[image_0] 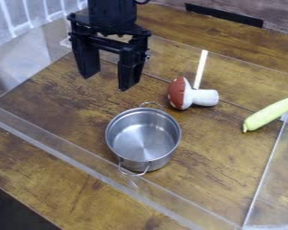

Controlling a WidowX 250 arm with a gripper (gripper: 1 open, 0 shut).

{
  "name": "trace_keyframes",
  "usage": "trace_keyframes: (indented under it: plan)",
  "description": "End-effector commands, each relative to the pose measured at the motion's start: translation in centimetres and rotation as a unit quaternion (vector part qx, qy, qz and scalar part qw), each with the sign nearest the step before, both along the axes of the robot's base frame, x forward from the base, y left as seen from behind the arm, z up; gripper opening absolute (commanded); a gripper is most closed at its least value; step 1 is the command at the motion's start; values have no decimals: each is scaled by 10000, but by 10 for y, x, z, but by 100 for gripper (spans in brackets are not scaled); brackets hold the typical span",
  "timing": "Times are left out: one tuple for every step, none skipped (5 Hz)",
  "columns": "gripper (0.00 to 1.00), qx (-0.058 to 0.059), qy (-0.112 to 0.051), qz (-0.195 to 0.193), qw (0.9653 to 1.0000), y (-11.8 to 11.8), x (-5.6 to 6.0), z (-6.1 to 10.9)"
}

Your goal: Move the green spoon to the right

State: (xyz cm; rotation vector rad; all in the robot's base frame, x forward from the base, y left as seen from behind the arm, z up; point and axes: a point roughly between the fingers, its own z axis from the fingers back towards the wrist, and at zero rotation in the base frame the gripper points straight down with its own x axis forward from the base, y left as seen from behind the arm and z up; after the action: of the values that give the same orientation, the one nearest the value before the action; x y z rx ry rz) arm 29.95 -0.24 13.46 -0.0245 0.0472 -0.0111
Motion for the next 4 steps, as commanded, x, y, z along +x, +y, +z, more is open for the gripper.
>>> trace_keyframes:
  plan:
    - [100,-15,-3,89,10000,3,0,-3]
    - [100,20,16,-213,9998,-20,14,-7]
    - [100,112,-98,-724,9973,-60,36,-5]
    - [100,219,-243,-1313,9908,-108,60,-6]
